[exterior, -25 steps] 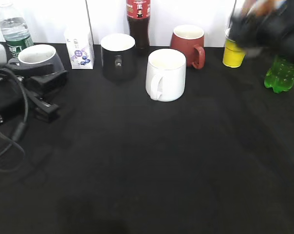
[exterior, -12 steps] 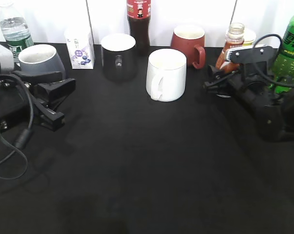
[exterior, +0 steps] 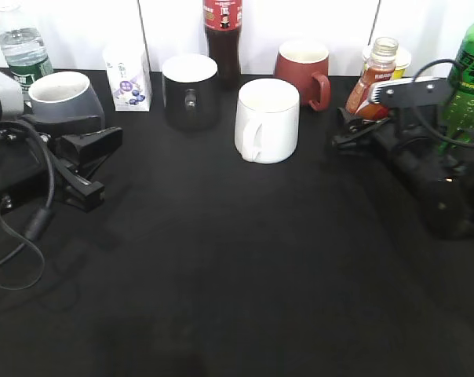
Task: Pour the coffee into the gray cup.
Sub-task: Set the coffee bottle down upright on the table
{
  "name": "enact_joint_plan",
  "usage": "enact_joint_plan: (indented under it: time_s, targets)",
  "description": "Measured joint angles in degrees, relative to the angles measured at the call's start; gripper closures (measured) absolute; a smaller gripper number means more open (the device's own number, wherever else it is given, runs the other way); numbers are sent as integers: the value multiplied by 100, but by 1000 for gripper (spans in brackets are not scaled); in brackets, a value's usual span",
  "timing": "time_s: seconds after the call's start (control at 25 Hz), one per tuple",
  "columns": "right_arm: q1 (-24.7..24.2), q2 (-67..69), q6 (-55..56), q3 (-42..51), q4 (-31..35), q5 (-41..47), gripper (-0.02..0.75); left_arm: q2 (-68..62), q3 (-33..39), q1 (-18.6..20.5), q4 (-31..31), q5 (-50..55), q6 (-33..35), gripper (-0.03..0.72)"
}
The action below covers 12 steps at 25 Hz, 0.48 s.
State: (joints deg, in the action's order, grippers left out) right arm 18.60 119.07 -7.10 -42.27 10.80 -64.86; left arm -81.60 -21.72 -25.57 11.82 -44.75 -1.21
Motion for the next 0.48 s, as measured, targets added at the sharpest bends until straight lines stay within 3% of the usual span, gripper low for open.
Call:
enact_joint_plan:
  time_s: [0.2,0.28,0.48]
  targets:
    - [0,-907,30,449,-153,400,113,21,0,0,0,46,-17,431]
    - [0,-1499,32,474,-177,1510,122,288,-39,0,-12,638,-17,431]
    - [0,-2813,36,478,-178,5148,139,774,-790,0,-43,3862,-33,431]
